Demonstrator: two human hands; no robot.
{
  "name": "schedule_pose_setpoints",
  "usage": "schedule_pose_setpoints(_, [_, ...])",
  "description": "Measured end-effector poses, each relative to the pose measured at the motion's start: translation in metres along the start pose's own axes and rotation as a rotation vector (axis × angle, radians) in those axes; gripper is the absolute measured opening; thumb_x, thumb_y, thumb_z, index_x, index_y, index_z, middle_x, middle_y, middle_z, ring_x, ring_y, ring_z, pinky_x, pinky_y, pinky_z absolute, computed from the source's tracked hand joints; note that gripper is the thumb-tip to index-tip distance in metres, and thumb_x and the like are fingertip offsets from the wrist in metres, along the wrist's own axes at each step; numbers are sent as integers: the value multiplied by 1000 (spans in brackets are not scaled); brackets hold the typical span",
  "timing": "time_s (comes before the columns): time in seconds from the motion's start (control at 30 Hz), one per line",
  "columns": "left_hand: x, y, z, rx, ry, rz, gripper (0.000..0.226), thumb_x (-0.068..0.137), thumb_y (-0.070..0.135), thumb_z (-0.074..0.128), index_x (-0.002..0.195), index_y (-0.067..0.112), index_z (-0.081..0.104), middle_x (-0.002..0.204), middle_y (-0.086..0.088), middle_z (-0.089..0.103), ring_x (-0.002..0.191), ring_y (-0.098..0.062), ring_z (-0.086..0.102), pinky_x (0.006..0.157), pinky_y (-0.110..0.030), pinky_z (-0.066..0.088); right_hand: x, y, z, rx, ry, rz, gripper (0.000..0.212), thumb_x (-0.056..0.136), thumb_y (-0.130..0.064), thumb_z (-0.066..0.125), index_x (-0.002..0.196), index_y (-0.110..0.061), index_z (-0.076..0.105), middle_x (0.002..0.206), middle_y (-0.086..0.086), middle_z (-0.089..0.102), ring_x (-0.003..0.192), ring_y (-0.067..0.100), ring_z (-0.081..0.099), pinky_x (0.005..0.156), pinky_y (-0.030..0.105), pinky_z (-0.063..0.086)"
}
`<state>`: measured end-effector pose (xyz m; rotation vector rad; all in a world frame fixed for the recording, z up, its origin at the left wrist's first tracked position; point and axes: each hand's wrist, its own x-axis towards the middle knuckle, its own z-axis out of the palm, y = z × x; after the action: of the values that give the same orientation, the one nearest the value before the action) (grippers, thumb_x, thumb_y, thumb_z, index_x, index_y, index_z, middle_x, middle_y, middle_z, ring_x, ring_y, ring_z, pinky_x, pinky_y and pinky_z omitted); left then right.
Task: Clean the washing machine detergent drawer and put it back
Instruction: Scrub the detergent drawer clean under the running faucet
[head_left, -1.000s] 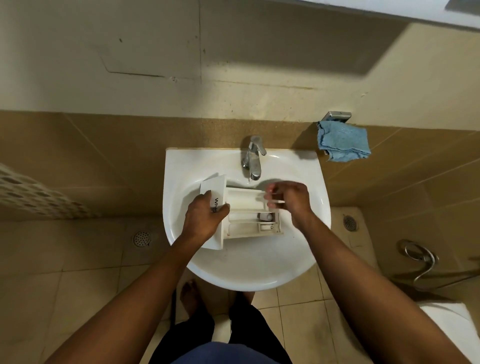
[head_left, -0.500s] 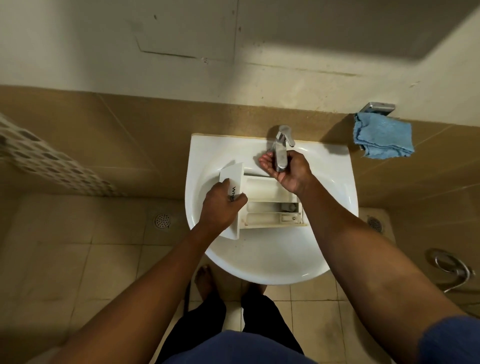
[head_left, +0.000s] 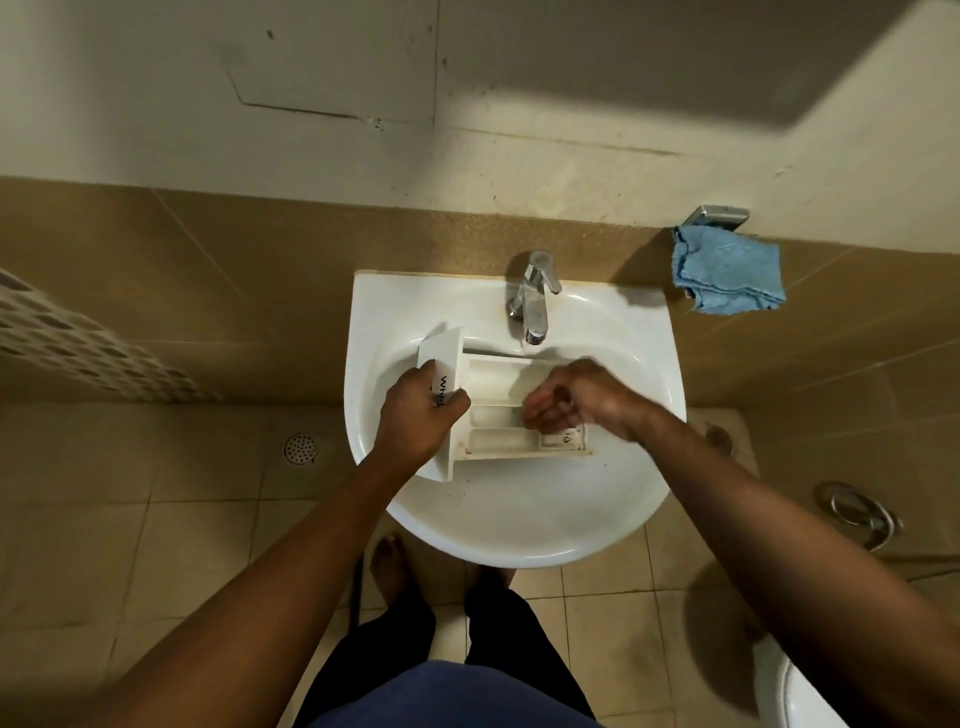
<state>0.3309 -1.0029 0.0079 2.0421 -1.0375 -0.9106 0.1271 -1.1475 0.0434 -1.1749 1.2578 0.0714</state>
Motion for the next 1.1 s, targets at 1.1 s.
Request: schedule_pose_setpoints(1.1, [3, 0, -3, -19, -26, -26, 37, 76, 49, 57, 83, 12, 54, 82, -6, 60, 80, -29, 61, 71, -36, 46, -15, 6, 52, 237, 221, -102, 24, 97, 0, 49, 87, 5, 70, 79, 16, 74, 74, 30, 70, 67, 33, 61])
